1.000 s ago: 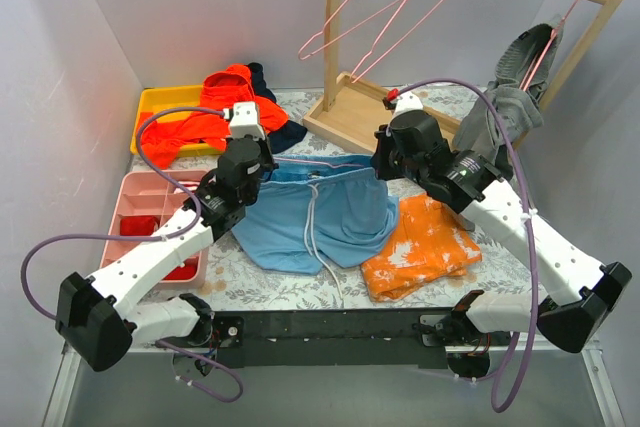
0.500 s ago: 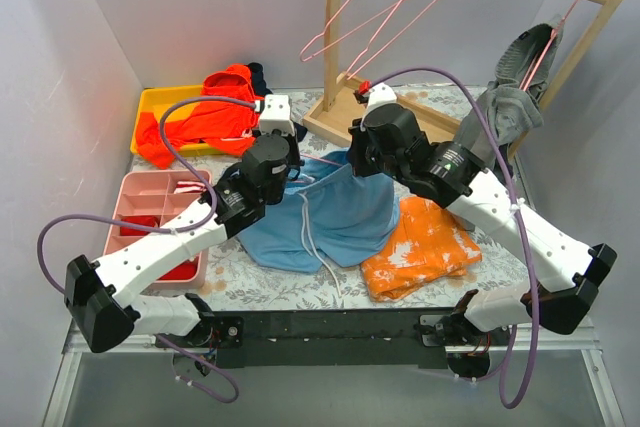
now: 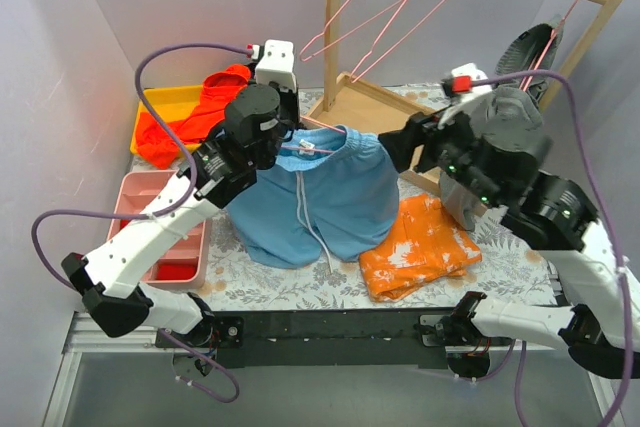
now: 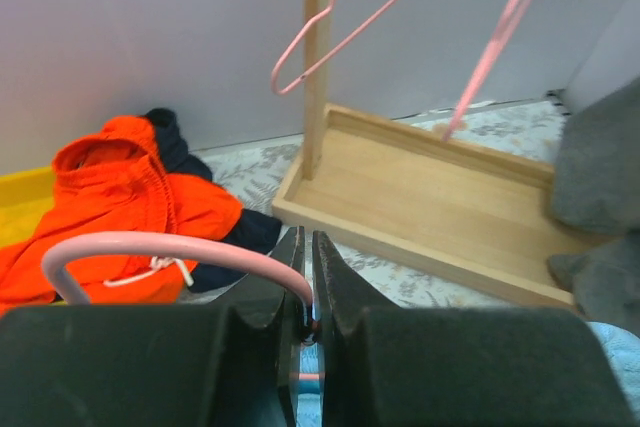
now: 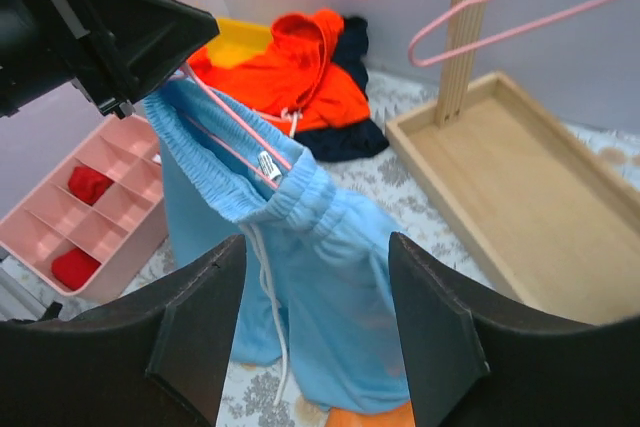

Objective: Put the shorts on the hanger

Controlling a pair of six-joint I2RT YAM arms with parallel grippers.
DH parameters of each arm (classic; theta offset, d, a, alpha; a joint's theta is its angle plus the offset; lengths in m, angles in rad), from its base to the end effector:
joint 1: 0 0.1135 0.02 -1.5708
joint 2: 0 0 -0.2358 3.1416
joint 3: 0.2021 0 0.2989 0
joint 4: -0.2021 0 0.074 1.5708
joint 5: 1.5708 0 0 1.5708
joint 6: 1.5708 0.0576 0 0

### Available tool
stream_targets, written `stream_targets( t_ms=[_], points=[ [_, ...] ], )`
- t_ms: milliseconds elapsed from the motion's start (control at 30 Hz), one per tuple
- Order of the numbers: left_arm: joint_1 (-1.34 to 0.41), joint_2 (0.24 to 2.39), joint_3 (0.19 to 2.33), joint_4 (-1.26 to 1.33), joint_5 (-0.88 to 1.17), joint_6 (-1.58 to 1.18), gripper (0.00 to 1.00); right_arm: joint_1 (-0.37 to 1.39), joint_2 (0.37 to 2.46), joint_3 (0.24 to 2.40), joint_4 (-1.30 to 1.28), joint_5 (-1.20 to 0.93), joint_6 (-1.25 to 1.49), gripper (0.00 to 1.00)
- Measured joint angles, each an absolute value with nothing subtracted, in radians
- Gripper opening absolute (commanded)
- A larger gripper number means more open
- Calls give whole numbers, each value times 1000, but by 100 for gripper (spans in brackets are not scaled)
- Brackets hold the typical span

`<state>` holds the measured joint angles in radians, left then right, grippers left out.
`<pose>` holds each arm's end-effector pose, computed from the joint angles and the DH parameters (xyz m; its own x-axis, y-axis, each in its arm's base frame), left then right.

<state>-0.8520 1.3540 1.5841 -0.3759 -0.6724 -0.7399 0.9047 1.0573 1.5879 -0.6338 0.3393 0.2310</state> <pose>0.2631 -0.2462 0.4517 -0.1940 -0.5793 -0.7917 0.0707 0.7967 -0.6002 0.1720 0.1879 0.5056 -0.1849 0.1142 -0.9761 -0.5080 0.8391 0.1944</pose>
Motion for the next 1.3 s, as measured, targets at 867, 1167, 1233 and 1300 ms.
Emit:
stream_targets(
  t_ms=[867,1167,1233,1300],
  points=[
    [-943,1206,1396,-440,-317,-726,0,961,1046,1406,-894,-44,109,76],
    [-945,1206,1385,-414,-310,-733,0,1025,1081,1334,-882,11,124,70],
    [-946,1206,1382,-410,-305,-735,0,1030,1087,1308,-876,46,133,61],
    [-946,1206,1377,-405,-301,-737,0,1030,1083,1285,-857,75,146,36]
  ],
)
